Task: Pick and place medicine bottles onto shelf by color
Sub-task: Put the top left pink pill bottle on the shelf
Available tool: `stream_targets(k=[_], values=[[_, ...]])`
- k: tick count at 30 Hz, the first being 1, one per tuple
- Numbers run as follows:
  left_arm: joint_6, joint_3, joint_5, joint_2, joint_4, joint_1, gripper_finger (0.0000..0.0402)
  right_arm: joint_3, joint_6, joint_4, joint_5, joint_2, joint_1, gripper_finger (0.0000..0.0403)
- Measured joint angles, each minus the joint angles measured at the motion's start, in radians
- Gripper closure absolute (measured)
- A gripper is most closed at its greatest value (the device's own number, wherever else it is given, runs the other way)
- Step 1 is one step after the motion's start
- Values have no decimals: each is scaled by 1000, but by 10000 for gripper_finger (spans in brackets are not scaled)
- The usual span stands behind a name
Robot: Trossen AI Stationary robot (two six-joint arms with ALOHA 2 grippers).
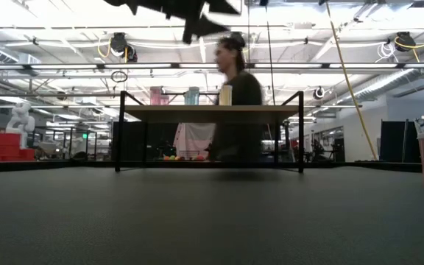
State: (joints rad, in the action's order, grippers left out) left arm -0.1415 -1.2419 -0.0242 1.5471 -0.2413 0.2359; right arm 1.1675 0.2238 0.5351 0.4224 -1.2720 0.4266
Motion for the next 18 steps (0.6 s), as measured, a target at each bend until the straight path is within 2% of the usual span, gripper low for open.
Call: stream_targets(k=[5,10,14,18], values=[[-40,0,28,-32,233,-2,120,0,-135,-267,-1,22,101,289],[-63,0,55,-104,378,-10,119,-2,-279,-435,0,16,209,289],[-40,0,33,-174,405,-16,136,-98,-294,-381,-1,0,295,289],[48,0,-15,-234,406,-14,158,-255,-286,-115,-2,-33,365,289]])
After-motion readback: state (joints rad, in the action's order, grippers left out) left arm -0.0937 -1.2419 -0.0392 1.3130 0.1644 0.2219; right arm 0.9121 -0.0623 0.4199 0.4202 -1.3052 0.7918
